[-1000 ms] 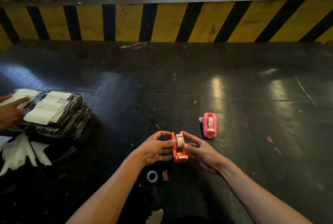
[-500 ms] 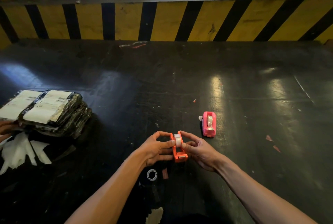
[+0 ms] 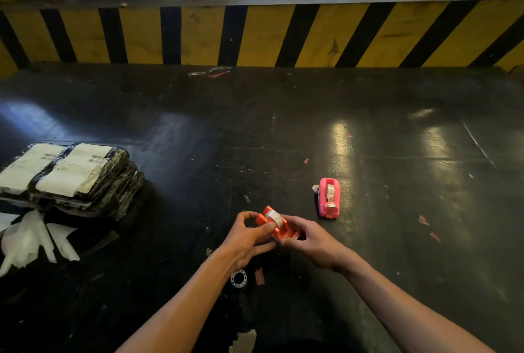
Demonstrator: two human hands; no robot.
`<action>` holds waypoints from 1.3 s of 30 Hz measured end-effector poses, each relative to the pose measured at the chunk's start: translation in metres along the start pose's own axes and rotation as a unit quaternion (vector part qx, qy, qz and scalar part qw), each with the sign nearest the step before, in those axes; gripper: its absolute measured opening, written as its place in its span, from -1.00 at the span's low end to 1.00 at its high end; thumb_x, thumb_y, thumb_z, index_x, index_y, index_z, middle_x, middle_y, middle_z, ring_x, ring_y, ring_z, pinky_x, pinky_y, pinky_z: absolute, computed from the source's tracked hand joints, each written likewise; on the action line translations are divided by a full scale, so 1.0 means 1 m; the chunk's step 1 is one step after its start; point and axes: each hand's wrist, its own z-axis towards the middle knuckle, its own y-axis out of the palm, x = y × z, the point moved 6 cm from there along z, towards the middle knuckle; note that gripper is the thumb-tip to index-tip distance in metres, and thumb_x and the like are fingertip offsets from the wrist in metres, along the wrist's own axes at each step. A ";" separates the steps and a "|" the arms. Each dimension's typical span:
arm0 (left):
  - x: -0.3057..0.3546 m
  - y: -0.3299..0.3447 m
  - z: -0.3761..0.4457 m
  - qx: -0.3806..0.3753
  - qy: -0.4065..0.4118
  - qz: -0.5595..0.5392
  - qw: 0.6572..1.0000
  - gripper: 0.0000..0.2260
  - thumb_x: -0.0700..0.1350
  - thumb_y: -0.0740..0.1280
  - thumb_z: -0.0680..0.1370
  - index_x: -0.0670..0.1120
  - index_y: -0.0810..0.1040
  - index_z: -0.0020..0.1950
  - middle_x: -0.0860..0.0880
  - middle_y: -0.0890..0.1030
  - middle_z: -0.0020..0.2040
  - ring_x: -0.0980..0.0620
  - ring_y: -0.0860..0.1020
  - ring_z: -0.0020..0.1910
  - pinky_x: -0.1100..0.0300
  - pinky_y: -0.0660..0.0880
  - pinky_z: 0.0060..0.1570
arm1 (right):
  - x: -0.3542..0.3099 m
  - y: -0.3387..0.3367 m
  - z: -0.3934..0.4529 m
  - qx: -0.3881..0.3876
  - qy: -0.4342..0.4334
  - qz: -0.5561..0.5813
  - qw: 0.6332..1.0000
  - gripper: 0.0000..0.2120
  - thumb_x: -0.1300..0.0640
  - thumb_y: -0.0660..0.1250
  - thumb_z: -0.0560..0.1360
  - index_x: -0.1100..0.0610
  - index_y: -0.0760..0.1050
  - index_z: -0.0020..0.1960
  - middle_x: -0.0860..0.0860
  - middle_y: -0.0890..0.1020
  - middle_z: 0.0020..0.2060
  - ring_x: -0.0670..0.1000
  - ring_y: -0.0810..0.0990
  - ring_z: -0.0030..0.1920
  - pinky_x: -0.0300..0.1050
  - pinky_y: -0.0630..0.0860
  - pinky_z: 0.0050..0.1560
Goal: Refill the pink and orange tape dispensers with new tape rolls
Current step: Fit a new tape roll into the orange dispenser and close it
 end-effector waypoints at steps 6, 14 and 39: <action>0.012 -0.005 -0.001 -0.076 0.105 0.351 0.927 -0.35 -0.24 0.48 0.50 0.19 0.35 0.48 -0.03 0.49 0.31 -0.02 0.56 0.27 0.03 0.59 0.22 | 0.008 -0.002 0.003 -0.060 0.035 -0.120 0.990 -0.41 -0.03 0.43 0.48 -0.04 0.33 0.46 -0.03 0.50 0.26 -0.04 0.50 0.23 0.02 0.45 0.33; 0.013 -0.012 0.021 0.029 0.209 0.562 0.800 -0.57 0.04 0.54 0.45 0.10 0.54 0.28 0.10 0.58 0.21 0.10 0.52 0.22 0.00 0.49 0.31 | 0.017 -0.021 0.017 0.064 0.058 -0.135 0.987 -0.59 0.07 0.42 0.50 -0.02 0.48 0.33 -0.01 0.55 0.27 0.00 0.52 0.27 0.04 0.48 0.33; 0.010 -0.010 0.042 0.093 0.234 0.613 0.749 -0.60 0.05 0.54 0.45 0.10 0.56 0.25 0.09 0.63 0.14 0.07 0.56 0.15 0.11 0.50 0.10 | 0.010 -0.014 0.031 0.219 0.164 -0.223 0.936 -0.87 -0.01 0.32 0.56 0.04 0.55 -0.07 0.04 0.60 -0.05 0.05 0.56 -0.05 -0.04 0.47 -0.07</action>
